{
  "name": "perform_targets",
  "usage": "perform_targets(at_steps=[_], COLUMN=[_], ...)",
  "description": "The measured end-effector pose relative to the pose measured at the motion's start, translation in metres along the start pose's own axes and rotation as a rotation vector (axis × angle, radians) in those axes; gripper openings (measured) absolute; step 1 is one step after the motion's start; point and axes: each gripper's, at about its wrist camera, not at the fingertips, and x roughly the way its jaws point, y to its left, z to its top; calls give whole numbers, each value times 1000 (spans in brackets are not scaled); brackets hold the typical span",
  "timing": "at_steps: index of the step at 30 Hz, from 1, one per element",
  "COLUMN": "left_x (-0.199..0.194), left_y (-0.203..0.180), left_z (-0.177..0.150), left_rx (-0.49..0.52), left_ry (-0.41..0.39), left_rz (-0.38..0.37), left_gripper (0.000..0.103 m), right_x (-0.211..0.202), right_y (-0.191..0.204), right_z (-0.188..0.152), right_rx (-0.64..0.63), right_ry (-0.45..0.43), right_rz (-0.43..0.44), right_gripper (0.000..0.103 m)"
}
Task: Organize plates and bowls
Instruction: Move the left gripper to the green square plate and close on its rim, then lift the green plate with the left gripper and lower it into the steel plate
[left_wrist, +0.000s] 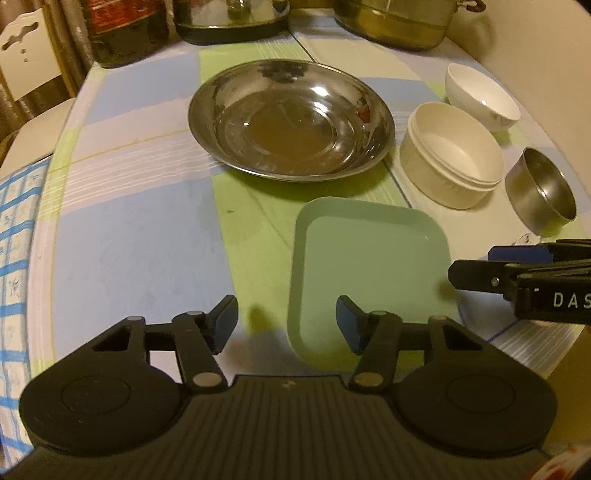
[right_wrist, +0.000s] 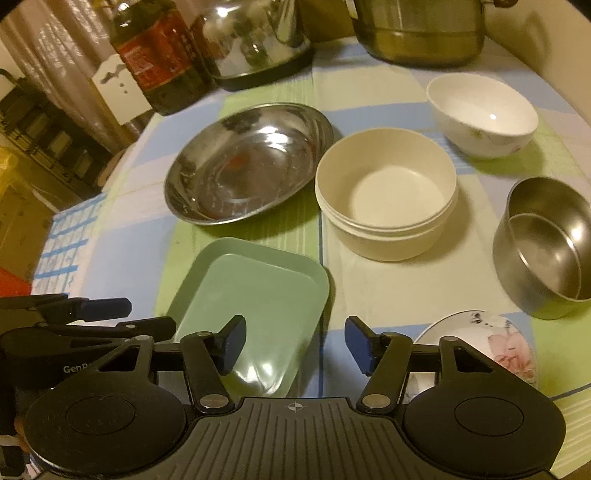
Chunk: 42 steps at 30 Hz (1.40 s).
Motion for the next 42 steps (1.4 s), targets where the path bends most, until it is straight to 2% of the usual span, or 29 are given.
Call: perform_targets(at_steps=[3, 8, 11, 15, 17, 19, 22, 27, 33, 42], left_x=[11, 25, 26, 26, 26, 26, 26, 25, 23, 3], left_y=[5, 12, 11, 11, 12, 12, 14, 15, 15, 21], left_z=[3, 6, 6, 7, 7, 6, 5, 3, 0, -4], left_rx=[17, 42, 78, 97, 101, 103, 105, 102, 103, 65], left_ry=[12, 25, 3, -9, -13, -17, -19, -11, -5, -18], left_rz=[-19, -48, -63, -89, -108, -118, -132, -158, -156, -153], left_gripper=[43, 41, 40, 37, 31, 29, 22, 11, 8, 6], right_x=[7, 17, 24, 23, 24, 24, 28, 29, 29, 18], right_y=[0, 1, 1, 3, 3, 2, 3, 5, 3, 9], right_z=[-1, -2, -6, -9, -9, -10, -12, -14, -14, -4], right_rx=[21, 46, 60, 60, 66, 79, 94, 96, 99, 64], right_ry=[13, 30, 41, 17, 8, 5, 24, 27, 22, 11], right_rz=[-17, -44, -68, -86, -88, -73, -70, -73, -90, -61], right_gripper=[57, 54, 51, 49, 45, 36, 28, 22, 7, 6])
